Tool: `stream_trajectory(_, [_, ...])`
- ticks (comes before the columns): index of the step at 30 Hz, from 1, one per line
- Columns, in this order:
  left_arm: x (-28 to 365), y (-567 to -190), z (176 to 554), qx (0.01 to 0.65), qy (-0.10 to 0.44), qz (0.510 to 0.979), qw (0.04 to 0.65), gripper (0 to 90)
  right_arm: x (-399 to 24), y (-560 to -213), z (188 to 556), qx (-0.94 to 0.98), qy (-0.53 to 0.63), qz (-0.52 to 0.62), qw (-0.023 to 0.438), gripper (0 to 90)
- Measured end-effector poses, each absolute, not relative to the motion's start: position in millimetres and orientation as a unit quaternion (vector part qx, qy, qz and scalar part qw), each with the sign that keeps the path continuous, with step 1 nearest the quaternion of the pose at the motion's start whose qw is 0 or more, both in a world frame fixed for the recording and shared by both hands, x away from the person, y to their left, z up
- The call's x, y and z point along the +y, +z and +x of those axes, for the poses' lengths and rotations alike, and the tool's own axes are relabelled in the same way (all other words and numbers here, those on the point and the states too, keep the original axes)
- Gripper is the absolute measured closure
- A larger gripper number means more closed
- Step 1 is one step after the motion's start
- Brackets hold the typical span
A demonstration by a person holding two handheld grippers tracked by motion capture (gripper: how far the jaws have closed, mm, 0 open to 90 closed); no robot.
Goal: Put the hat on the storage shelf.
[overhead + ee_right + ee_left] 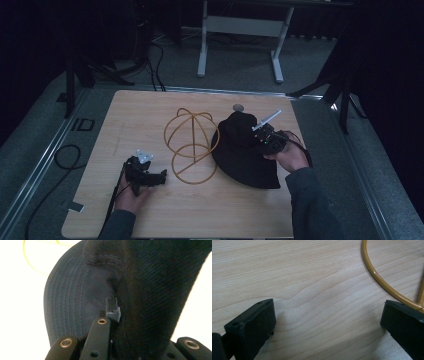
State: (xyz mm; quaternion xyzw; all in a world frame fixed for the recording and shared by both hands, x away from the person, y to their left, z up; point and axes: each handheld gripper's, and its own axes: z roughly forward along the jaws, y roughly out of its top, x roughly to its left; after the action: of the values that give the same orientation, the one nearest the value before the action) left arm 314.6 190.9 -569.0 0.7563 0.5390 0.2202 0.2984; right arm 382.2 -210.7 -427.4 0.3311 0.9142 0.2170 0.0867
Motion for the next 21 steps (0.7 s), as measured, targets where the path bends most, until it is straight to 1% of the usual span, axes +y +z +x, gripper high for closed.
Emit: stream_trajectory(21, [191, -569, 315, 0.539, 0.219, 0.757, 0.298, 0.2, -212, -399, 376, 0.917, 0.231, 0.311, 0.095, 87.7])
